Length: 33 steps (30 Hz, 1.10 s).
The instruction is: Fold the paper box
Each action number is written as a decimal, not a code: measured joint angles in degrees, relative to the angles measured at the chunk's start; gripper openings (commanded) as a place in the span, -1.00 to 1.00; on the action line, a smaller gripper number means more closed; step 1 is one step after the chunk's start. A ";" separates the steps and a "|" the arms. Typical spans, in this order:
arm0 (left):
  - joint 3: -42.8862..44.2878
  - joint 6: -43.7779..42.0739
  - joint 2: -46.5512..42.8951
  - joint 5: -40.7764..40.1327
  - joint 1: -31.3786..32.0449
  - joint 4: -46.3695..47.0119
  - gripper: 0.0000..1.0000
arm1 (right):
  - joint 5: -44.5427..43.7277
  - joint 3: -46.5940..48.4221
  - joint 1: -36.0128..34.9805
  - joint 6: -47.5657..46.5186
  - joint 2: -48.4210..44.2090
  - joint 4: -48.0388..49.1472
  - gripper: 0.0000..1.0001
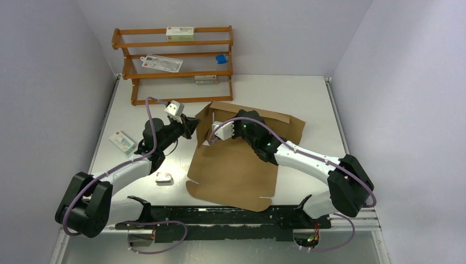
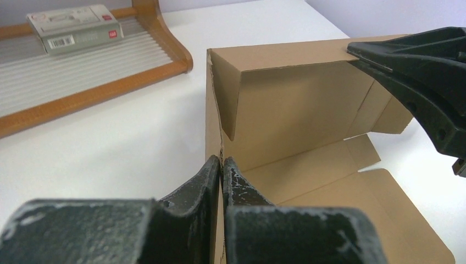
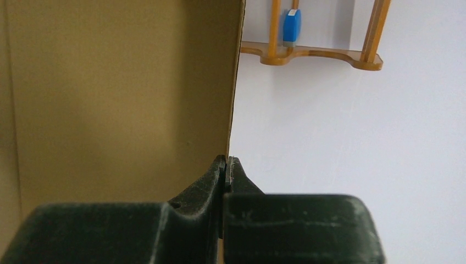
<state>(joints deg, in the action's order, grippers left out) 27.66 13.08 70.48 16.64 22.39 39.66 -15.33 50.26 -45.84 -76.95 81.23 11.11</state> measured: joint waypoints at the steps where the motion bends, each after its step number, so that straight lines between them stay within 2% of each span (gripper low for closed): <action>1: -0.26 0.09 -0.07 -0.44 0.31 -0.02 -0.81 | -0.17 -0.31 -0.17 0.09 -0.04 0.04 -1.00; 4: -1.70 0.55 -0.61 -2.49 1.25 0.24 -0.81 | -1.18 -0.90 -1.11 0.72 -0.04 -0.04 -1.00; 10: -5.77 0.68 -4.55 -6.32 3.23 1.33 -0.82 | -2.93 0.55 -3.37 4.17 -0.72 -4.22 -0.85; 15: -7.45 -0.09 -6.43 -9.46 4.50 1.49 -0.82 | -2.25 2.89 -4.22 10.62 -1.20 -9.64 -0.48; 18: -8.11 -0.92 -7.39 -11.13 5.16 1.33 -0.82 | -0.46 3.17 -4.70 14.97 -2.10 -12.66 -0.37; 26: -9.03 -2.64 -8.41 -12.74 6.36 1.60 -0.83 | 5.68 5.57 -4.94 27.02 -9.01 -19.23 0.33; 33: -9.38 -3.82 -8.33 -13.05 7.39 2.56 -0.83 | 9.62 9.64 -4.83 39.30 -13.20 -20.87 0.60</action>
<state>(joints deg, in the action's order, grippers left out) 18.28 9.26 62.15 3.60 29.78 42.22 -5.72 59.90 -50.68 -37.65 68.03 -9.76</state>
